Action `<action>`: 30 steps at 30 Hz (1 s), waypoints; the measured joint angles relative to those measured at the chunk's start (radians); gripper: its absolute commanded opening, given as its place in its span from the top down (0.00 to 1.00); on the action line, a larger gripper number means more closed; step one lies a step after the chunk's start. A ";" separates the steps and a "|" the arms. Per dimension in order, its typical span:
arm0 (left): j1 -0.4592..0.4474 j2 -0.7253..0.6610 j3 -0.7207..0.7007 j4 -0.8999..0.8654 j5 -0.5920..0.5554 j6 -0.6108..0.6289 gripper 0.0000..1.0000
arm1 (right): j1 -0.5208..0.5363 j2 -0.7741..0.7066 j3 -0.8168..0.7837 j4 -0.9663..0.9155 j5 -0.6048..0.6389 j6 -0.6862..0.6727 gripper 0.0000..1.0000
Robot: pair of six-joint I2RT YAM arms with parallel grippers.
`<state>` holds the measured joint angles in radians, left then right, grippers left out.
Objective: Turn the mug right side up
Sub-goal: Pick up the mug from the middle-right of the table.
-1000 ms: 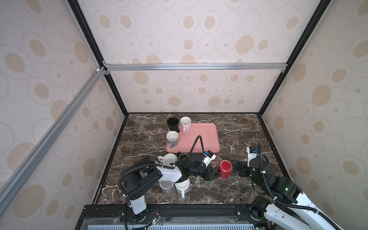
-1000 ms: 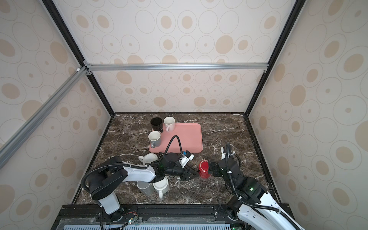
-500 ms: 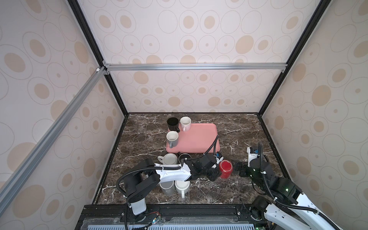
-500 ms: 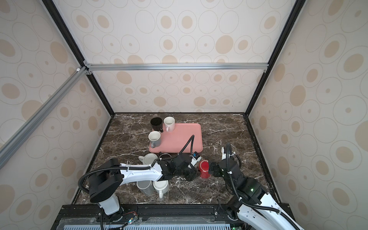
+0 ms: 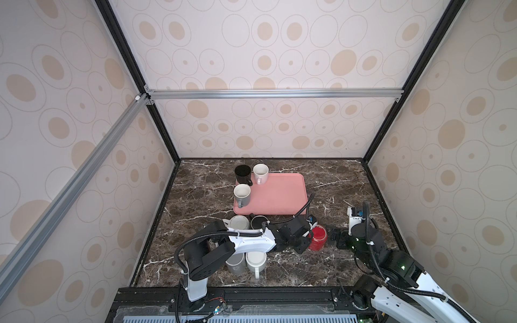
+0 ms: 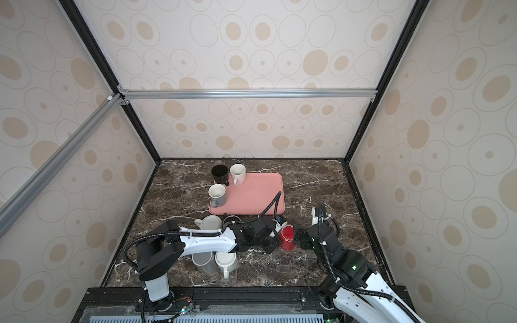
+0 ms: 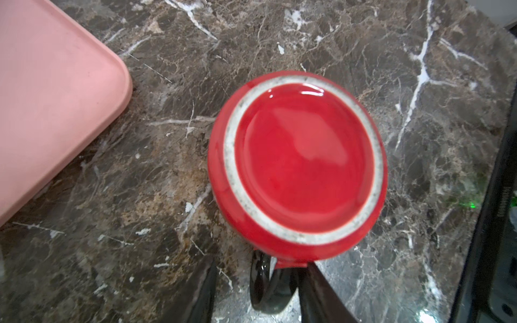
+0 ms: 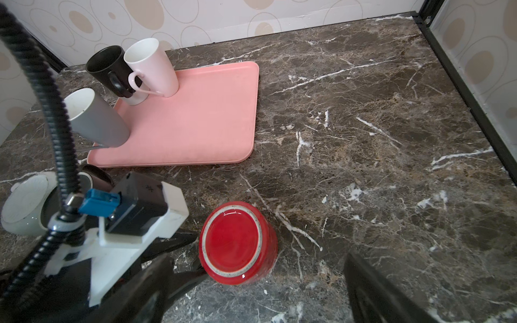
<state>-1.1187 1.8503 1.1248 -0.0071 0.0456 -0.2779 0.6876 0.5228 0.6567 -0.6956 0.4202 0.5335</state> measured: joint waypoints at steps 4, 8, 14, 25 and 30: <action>-0.002 0.015 0.014 -0.005 -0.014 0.017 0.58 | -0.002 0.000 0.000 0.000 0.000 0.000 0.03; -0.003 0.029 0.019 -0.007 -0.027 0.031 0.60 | -0.004 0.000 0.000 0.000 0.000 0.000 0.02; -0.005 0.035 0.019 -0.002 -0.045 0.049 0.67 | -0.006 0.000 -0.001 0.001 0.000 0.000 0.02; -0.007 0.034 0.013 0.043 -0.043 0.092 0.90 | -0.010 0.007 -0.012 0.007 -0.001 0.000 0.03; -0.006 0.034 0.006 0.054 -0.043 0.100 1.00 | -0.010 0.011 -0.012 0.007 -0.001 0.000 0.03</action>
<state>-1.1252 1.8847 1.1313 0.0467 0.0021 -0.1783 0.6773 0.5339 0.6445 -0.6884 0.4191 0.5339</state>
